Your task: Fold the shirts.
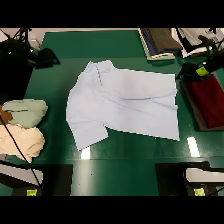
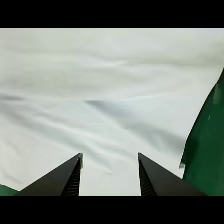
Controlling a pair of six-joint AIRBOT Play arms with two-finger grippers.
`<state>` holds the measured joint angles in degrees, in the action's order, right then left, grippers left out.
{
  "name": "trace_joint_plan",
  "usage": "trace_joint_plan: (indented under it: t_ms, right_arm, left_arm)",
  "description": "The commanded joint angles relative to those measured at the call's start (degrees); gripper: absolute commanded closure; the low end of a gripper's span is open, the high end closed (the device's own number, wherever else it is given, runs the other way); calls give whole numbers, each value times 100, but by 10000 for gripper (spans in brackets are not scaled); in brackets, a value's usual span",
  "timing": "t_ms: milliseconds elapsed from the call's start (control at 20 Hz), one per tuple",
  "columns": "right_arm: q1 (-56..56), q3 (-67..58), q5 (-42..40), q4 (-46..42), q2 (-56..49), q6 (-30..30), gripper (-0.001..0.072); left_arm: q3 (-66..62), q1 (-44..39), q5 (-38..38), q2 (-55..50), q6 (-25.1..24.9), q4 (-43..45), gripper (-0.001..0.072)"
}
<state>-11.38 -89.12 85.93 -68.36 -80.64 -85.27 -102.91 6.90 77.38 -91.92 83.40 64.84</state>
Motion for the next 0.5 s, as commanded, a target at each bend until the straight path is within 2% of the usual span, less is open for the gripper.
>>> trace_joint_plan:
  t_ms: [0, 250, 450]
  right_arm:
    - [-216, 981, -146, 260, 739, 271, 306]
    - [-181, 2225, -811, 317, 1871, 339, 306]
    - [-192, 2468, -896, 446, 2186, 339, 306]
  left_arm:
    - [1235, 111, 136, 625, 114, 658, 158]
    - [4022, 107, -487, 1611, 0, 254, 158]
    - [5143, 101, -831, 1770, -140, -181, 158]
